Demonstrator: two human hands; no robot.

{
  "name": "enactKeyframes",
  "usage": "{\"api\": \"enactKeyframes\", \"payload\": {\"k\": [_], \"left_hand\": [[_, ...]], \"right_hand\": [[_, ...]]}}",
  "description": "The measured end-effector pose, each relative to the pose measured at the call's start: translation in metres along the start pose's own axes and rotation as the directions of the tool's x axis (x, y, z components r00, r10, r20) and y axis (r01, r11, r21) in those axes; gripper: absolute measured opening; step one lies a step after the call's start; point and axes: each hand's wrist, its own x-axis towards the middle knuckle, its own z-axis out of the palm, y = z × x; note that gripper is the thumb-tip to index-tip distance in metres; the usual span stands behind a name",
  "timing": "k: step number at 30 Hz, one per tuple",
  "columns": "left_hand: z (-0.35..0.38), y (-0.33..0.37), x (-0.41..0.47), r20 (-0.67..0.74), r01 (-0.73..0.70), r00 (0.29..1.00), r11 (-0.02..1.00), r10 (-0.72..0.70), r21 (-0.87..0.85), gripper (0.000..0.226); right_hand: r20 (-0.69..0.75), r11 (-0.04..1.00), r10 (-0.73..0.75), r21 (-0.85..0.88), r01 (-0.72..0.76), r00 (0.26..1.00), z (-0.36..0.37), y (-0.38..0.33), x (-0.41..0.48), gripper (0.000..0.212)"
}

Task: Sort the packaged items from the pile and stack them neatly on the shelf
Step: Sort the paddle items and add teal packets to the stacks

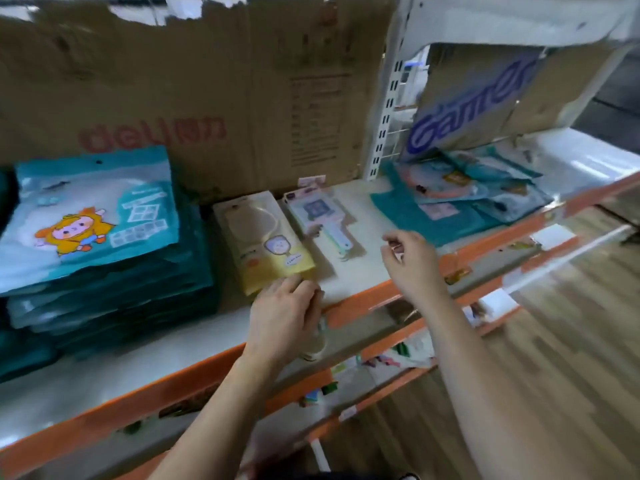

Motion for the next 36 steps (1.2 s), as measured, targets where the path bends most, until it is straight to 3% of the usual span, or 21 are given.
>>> {"api": "enactKeyframes", "payload": {"k": [7, 15, 21, 30, 36], "left_hand": [[0.073, 0.112, 0.068, 0.012, -0.070, 0.997, 0.995, 0.071, -0.073, 0.028], [0.129, 0.207, 0.119, 0.053, 0.042, 0.998, 0.997, -0.039, -0.058, 0.011], [0.160, 0.232, 0.160, 0.029, 0.046, 0.999, 0.998, -0.045, -0.050, 0.011], [0.217, 0.232, 0.260, -0.083, 0.022, 0.996, 0.997, -0.028, -0.080, 0.034], [0.240, 0.228, 0.299, -0.045, 0.085, 0.995, 0.993, -0.088, -0.082, 0.035]], "right_hand": [[-0.018, 0.999, 0.034, 0.036, -0.033, 0.999, -0.072, 0.112, -0.001, 0.023], [-0.024, 0.998, 0.051, 0.044, -0.050, 0.998, -0.142, 0.207, 0.017, 0.021], [-0.041, 0.985, 0.127, 0.120, -0.121, 0.991, -0.158, 0.258, 0.047, 0.021], [-0.074, 0.977, 0.168, 0.141, -0.157, 0.983, -0.173, 0.315, 0.139, 0.019], [-0.076, 0.975, 0.147, 0.177, -0.131, 0.986, -0.169, 0.335, 0.205, 0.019]]}}
